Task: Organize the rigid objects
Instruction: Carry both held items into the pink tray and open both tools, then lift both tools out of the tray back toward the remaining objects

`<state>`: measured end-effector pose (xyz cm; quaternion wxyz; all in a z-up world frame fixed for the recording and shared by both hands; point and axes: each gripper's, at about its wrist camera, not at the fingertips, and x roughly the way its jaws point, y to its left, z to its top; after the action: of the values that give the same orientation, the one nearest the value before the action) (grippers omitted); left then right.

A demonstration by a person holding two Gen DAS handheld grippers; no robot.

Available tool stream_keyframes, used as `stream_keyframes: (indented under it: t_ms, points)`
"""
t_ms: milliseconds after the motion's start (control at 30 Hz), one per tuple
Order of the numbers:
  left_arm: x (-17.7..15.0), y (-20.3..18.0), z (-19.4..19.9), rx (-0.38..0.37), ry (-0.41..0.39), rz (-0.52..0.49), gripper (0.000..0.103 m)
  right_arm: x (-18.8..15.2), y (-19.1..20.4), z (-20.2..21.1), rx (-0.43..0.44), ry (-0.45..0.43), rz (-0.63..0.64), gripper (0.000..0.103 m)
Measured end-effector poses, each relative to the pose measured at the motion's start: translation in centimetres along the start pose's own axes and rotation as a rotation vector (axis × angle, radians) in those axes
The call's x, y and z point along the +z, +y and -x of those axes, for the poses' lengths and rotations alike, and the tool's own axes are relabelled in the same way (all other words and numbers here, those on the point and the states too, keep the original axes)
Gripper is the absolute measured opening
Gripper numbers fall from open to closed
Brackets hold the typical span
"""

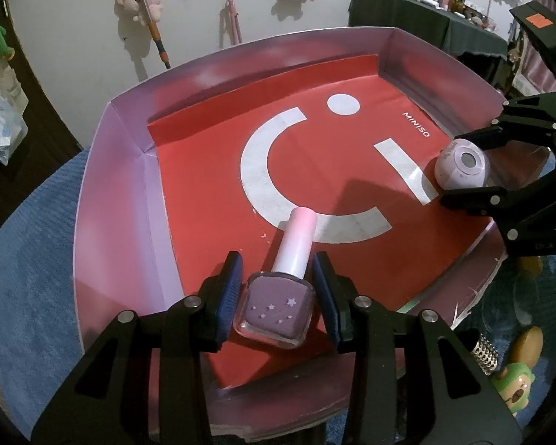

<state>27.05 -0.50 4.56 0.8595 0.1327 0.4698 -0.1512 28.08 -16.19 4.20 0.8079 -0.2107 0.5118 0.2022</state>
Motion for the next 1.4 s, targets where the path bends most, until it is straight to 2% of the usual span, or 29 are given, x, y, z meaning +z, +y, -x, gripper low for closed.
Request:
stream_keyframes:
  t_ms: [400,500,867,1000,1067,1167,1200,1300,1400]
  points:
    - [0.1,0.2,-0.1,-0.011,0.000,0.008,0.039,0.0,0.0,0.0,0.002,0.000,0.000,0.057]
    - [0.0,0.2,0.2,-0.017,-0.014,0.006,0.049,0.1,0.0,0.0,0.004,0.000,-0.001,0.057]
    - [0.0,0.1,2.9,-0.020,-0.095,0.029,0.067,0.3,0.1,0.4,0.023,-0.016,-0.024,0.060]
    - [-0.1,0.0,4.9,-0.025,-0.150,0.052,0.074,0.2,0.2,1.8,0.029,-0.054,-0.035,0.070]
    - [-0.2,-0.2,6.2,-0.023,-0.185,0.060,0.078,0.1,0.3,2.8,0.030,-0.084,-0.044,0.072]
    - [-0.7,-0.5,8.4,-0.014,-0.249,0.074,0.079,-0.1,0.2,4.6,0.033,-0.131,-0.072,0.078]
    - [-0.7,-0.7,8.9,-0.016,-0.260,0.077,0.080,-0.3,0.2,5.3,0.034,-0.152,-0.084,0.082]
    - [-1.3,-1.0,11.0,-0.018,-0.306,0.095,0.086,-0.8,0.3,7.7,0.035,-0.215,-0.104,0.086]
    - [-2.2,-1.3,13.3,-0.015,-0.365,0.126,0.088,-1.8,0.8,10.6,0.016,-0.289,-0.111,0.094]
